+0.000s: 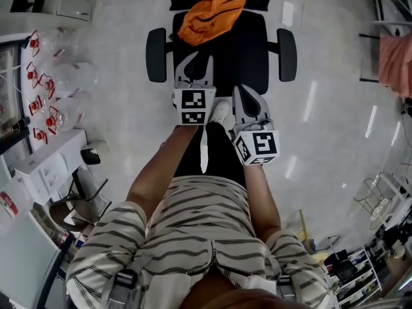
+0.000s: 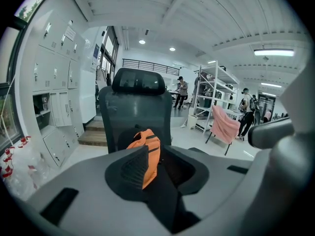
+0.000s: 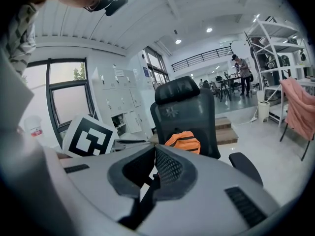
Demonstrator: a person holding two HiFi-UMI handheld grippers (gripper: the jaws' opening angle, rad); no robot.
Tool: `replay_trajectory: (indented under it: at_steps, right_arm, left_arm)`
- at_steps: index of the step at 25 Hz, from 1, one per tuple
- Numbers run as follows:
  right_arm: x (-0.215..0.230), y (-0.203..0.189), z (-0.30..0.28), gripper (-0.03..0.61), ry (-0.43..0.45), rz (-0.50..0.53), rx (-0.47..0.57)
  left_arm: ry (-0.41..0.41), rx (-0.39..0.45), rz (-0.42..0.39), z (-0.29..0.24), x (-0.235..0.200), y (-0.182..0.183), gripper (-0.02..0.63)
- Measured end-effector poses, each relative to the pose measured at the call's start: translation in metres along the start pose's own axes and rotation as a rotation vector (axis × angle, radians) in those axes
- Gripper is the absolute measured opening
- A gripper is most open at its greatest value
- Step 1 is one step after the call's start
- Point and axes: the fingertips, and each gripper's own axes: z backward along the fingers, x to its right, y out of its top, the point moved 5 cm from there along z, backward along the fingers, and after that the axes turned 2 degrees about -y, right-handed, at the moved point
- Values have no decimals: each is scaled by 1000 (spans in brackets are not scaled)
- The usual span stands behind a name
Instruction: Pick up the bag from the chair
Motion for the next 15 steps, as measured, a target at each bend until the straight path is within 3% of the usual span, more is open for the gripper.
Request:
replay_trajectory:
  at_steps: [5,15]
  right_arm:
    - [2,-3,-4,18,-3,-5,-8]
    - [10,-16,-11,18,-17,-20,-28]
  left_arm:
    - [15,-28,-12,-19,-6,-8,129]
    - [29,-47,-36,-46,-10,-16,149]
